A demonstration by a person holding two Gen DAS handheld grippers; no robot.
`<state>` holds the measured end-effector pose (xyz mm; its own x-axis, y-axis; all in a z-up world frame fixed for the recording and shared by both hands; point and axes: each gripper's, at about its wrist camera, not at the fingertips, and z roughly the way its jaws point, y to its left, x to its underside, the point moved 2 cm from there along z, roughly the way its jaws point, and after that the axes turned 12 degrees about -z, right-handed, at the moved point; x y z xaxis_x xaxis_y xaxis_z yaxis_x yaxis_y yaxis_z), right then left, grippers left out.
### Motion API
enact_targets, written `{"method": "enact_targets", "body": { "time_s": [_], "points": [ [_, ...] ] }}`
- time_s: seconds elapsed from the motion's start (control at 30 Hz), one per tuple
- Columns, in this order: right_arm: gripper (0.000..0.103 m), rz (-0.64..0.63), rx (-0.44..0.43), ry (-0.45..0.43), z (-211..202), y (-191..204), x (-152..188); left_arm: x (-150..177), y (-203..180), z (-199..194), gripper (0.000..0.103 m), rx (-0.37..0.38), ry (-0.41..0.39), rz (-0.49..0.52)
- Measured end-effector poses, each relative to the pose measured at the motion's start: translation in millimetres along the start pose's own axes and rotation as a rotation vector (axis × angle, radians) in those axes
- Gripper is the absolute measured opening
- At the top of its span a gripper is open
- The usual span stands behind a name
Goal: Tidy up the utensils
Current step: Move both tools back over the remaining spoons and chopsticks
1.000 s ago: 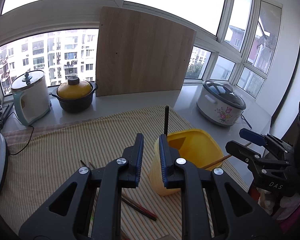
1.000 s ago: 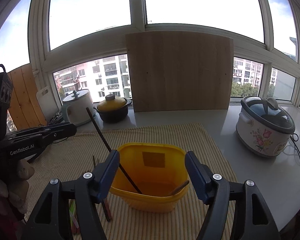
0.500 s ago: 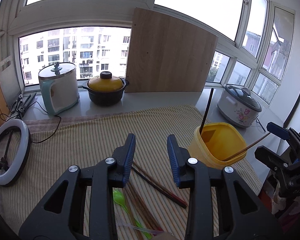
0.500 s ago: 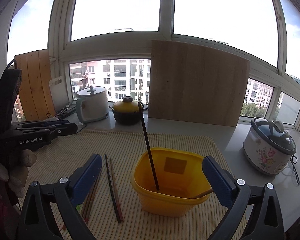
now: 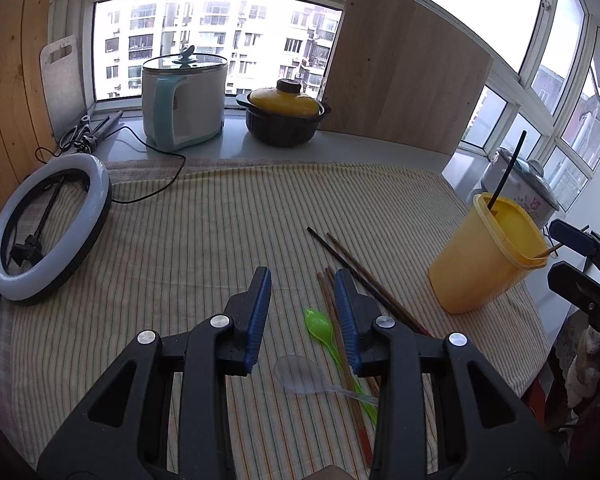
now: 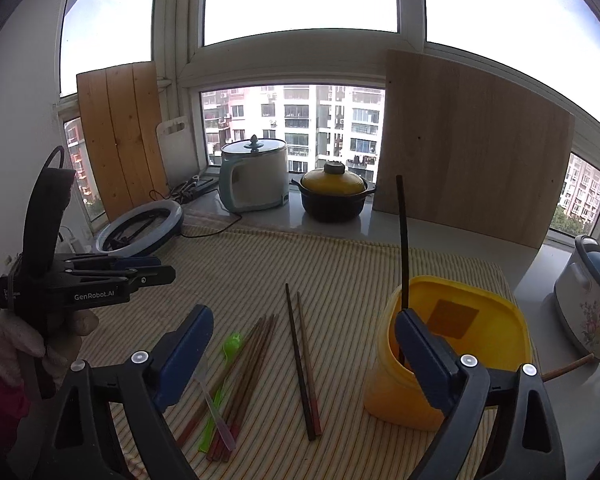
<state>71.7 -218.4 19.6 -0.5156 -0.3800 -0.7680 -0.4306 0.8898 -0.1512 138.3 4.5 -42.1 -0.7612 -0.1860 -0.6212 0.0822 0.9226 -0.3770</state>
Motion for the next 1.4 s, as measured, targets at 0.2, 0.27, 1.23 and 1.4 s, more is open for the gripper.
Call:
{"method": "enact_targets", "body": {
  "time_s": [0.2,0.27,1.23,1.4],
  "points": [
    [0.068,0.046,-0.156,0.119,40,14,6,18,13,7,0.032,-0.001,0.047,-0.014],
    [0.062,0.055,-0.192,0.161,55,18,10,25,18,11,0.032,0.002,0.071,-0.025],
    [0.016,0.368,-0.448,0.506,203,37,49,70,65,71,0.032,0.065,0.299,-0.192],
    [0.014,0.352,-0.429,0.521,208,39,48,71,63,73,0.032,0.067,0.301,-0.179]
  ]
}}
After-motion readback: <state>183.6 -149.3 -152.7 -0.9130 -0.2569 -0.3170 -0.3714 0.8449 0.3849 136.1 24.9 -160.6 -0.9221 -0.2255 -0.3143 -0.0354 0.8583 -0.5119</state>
